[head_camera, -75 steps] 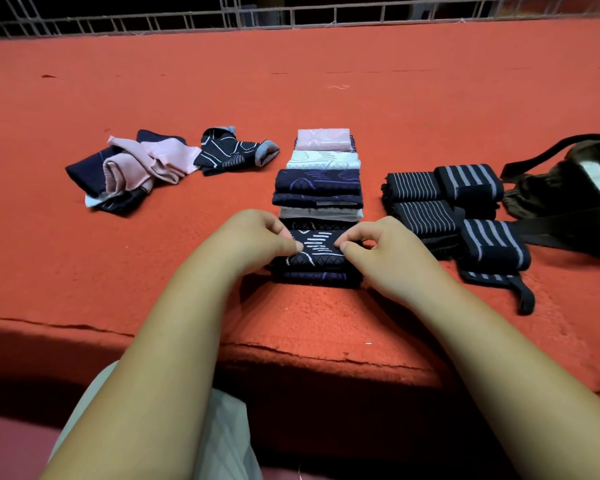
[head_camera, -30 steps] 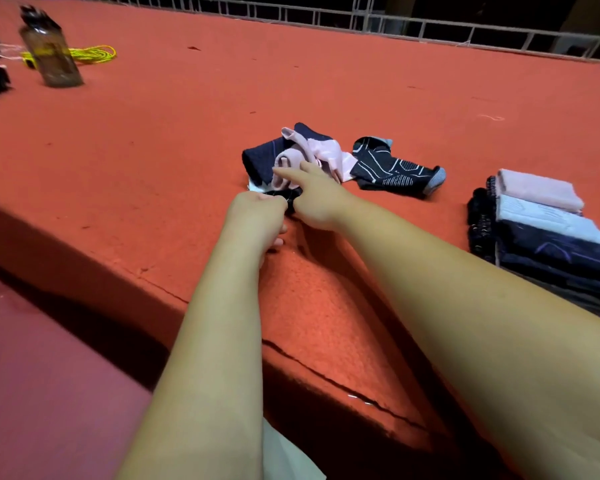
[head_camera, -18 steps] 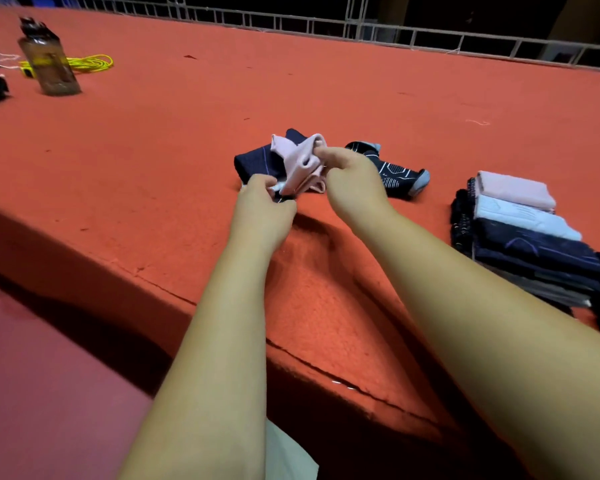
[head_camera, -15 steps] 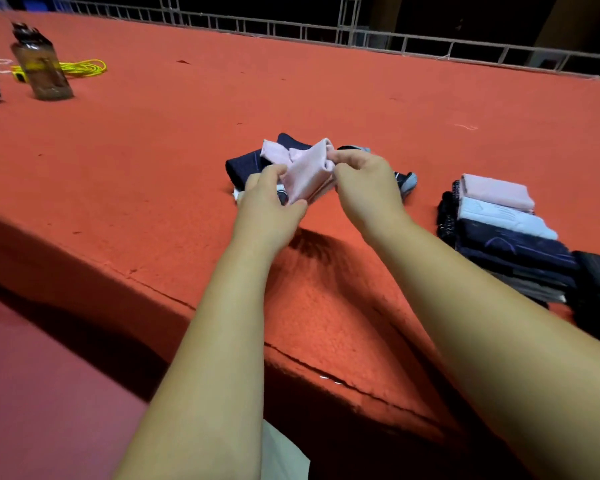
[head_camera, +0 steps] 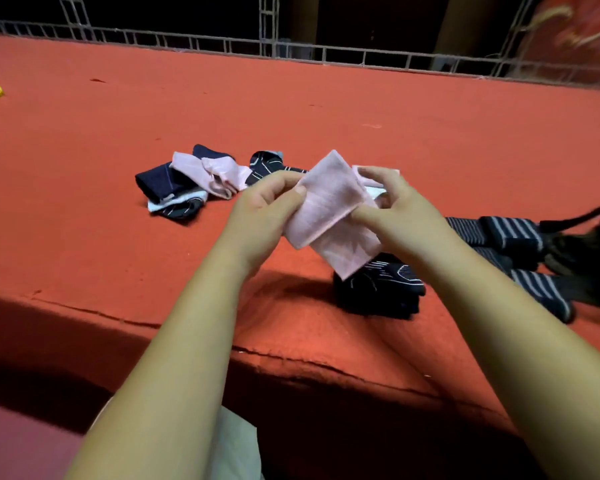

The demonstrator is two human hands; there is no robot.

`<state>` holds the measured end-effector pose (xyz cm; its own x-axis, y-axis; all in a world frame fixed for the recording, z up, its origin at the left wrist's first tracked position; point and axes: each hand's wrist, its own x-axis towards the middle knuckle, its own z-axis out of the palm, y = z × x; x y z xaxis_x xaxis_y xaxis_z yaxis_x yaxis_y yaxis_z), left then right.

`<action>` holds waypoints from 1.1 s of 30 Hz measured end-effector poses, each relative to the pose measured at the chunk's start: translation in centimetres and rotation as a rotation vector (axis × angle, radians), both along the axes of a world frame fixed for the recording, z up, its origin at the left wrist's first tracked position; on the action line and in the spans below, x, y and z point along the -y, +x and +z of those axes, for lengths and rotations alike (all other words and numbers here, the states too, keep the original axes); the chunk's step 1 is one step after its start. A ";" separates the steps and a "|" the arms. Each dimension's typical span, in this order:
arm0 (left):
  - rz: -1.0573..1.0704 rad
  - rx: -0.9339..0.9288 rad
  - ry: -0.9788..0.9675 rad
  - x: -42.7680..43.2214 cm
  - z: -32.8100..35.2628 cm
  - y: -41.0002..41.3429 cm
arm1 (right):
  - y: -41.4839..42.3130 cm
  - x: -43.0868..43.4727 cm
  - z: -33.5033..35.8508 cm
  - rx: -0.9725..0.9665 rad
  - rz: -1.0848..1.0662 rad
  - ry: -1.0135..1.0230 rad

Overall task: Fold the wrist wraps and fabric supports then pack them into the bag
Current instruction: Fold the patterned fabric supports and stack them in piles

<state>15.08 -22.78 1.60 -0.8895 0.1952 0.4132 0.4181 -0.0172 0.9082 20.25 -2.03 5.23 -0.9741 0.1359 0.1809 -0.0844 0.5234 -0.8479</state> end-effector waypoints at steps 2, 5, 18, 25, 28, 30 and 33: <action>-0.078 0.111 0.057 -1.5 -0.3 0.3 | 1.7 -2.0 -0.4 0.078 0.040 -0.015; -0.128 0.196 0.101 -3.7 -0.8 0.6 | 3.5 -4.5 -1.3 0.128 0.055 -0.155; 0.038 0.291 -0.188 -11.0 -1.6 2.7 | 6.8 -9.5 -5.0 0.137 0.146 -0.396; -0.211 0.581 0.182 -12.3 -0.9 3.1 | 6.5 -10.8 -5.9 0.126 0.109 -0.547; -0.329 0.604 0.179 -11.7 -0.9 3.6 | 6.5 -10.8 -5.9 0.146 0.101 -0.766; -0.419 0.544 0.075 -11.2 -1.2 3.7 | 6.5 -10.9 -5.9 0.133 0.085 -0.838; -0.389 0.464 -0.078 -10.7 -1.6 3.5 | 6.5 -11.1 -5.9 0.117 0.091 -0.822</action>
<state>18.60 -12.10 0.05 -0.8308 0.5558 -0.0293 -0.0454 -0.0152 0.9989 26.79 9.12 -0.62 -0.9940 0.1001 -0.0446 0.0160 -0.2702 -0.9627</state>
